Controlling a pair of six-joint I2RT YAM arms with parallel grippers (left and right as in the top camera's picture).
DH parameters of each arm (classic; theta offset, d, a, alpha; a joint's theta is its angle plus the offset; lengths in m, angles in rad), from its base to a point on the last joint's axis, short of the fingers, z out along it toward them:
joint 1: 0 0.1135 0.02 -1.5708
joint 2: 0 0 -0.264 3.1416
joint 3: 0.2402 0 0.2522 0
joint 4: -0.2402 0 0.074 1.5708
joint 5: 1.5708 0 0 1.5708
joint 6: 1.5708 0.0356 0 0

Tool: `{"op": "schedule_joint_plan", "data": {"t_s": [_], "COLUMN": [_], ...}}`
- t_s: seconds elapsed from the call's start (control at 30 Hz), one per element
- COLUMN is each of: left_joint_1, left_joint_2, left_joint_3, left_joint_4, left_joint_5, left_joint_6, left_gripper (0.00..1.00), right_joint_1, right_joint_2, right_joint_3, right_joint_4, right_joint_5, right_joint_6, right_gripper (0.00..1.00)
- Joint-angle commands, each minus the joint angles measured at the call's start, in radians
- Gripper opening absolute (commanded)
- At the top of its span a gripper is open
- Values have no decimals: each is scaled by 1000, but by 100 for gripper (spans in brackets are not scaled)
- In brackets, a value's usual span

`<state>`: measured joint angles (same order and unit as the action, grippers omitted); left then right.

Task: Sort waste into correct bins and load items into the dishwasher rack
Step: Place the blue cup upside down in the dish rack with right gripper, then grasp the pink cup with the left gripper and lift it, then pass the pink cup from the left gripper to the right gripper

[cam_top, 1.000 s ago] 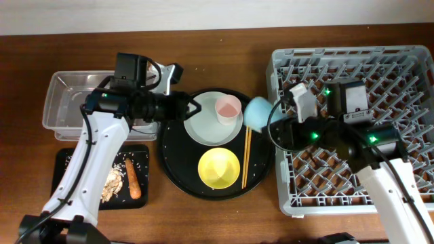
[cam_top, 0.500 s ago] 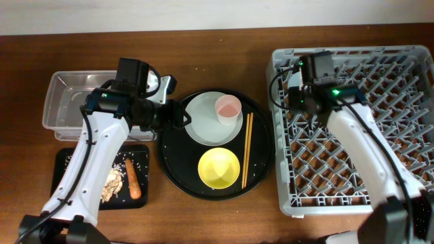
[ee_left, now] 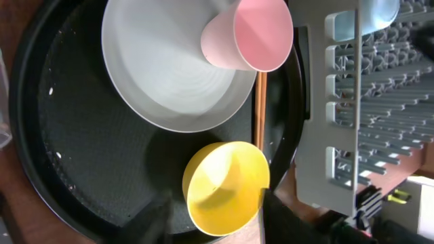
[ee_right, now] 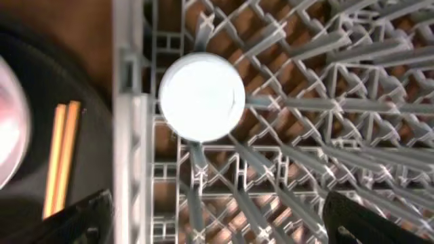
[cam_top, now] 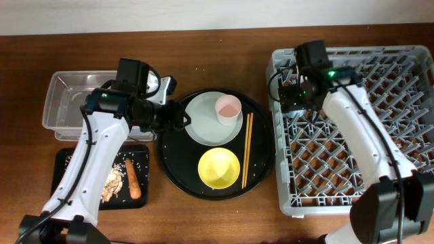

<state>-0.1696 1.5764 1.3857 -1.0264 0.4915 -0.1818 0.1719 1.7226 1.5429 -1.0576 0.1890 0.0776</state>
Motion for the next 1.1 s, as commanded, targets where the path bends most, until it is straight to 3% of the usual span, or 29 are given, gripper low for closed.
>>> {"op": "schedule_joint_plan", "data": {"t_s": [0.0,0.07,0.13,0.2,0.3,0.4,0.5,0.57,0.6,0.67,0.83,0.93,1.0,1.07], "left_joint_1": [-5,-42,-134,-198,-256,-276,-276,-276,-276,-273,-233,-159,-43,11], "left_joint_2": [-14,-12,33,93,210,318,381,406,411,407,272,106,14,11], "left_joint_3": [3,3,3,3,3,3,3,3,3,8,15,18,18,18], "left_joint_4": [20,87,214,343,528,546,531,524,521,521,464,403,341,304], "left_joint_5": [-8,-92,-226,-228,-307,-376,-357,-358,-358,-358,-357,-171,209,549], "left_joint_6": [-4,-13,-121,-157,-194,-252,-252,-252,-252,-252,-251,-224,-201,-90], "left_gripper": [38,38,54,61,62,59,50,38,30,1,0,0,0,0], "right_joint_1": [3,3,3,3,3,3,3,3,3,3,3,3,3,3], "right_joint_2": [-11,-11,-12,-12,-11,-11,-11,-11,-11,-11,-16,-28,-34,-34], "right_joint_3": [183,250,269,269,269,269,268,268,267,267,268,269,269,269], "right_joint_4": [-141,-249,-364,-390,-383,-387,-387,-396,-401,-403,-412,-412,-420,-476], "right_joint_5": [-105,-138,-137,-137,-156,-156,-155,-155,-155,-155,-153,-306,-660,-1017], "right_joint_6": [5,5,6,7,10,10,10,10,10,9,5,-76,-296,-541], "right_gripper": [98,98,98,98,98,98,98,98,98,98,98,98,98,98]}}
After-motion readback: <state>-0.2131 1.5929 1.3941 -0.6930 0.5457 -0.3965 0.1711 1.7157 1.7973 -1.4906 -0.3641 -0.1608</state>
